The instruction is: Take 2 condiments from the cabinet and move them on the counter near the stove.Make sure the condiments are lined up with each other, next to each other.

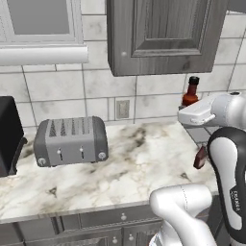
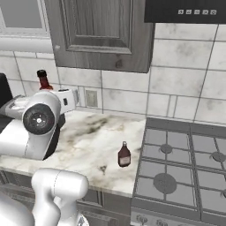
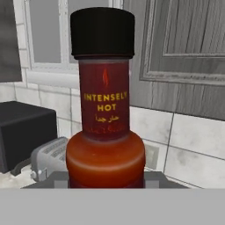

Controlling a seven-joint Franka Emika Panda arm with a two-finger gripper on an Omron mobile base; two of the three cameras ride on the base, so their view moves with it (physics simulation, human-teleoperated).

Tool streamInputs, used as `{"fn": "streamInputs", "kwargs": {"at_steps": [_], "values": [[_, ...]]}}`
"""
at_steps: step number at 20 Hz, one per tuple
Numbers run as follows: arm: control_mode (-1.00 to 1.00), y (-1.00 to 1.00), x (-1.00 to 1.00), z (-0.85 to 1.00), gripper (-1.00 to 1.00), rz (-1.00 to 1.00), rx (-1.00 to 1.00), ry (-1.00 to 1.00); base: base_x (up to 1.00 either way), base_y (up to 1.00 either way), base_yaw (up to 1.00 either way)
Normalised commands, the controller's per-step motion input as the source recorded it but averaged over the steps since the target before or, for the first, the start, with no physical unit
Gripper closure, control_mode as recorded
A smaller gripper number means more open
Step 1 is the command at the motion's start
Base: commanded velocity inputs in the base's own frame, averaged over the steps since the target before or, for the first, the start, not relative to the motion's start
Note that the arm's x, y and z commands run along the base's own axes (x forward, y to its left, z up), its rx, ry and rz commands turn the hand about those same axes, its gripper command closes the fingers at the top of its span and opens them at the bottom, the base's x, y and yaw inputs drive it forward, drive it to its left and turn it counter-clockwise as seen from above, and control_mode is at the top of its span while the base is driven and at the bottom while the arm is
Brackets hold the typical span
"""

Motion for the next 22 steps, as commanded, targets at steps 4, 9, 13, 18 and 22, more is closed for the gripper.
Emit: {"fn": "streamInputs", "kwargs": {"at_steps": [4, 9, 13, 18, 22], "values": [[-1.0, -0.5, 0.0, -0.18, 1.0, 0.11, 0.0, -0.02, 0.0, 0.0, 0.0], [-1.0, -0.61, 0.0, -0.18, 1.0, 0.17, 0.0, 0.0, 0.0, 0.0, 0.0], [-1.0, -0.32, 0.1, -0.2, 1.0, 0.12, 0.0, 0.0, 0.0, 0.0, 0.0], [-1.0, -0.22, 0.02, -0.21, 1.0, 0.06, 0.0, 0.0, 0.0, 0.0, 0.0], [-1.0, -0.39, 0.04, -0.5, 1.0, 0.05, 0.0, 0.0, 0.0, 0.0, 0.0]]}}
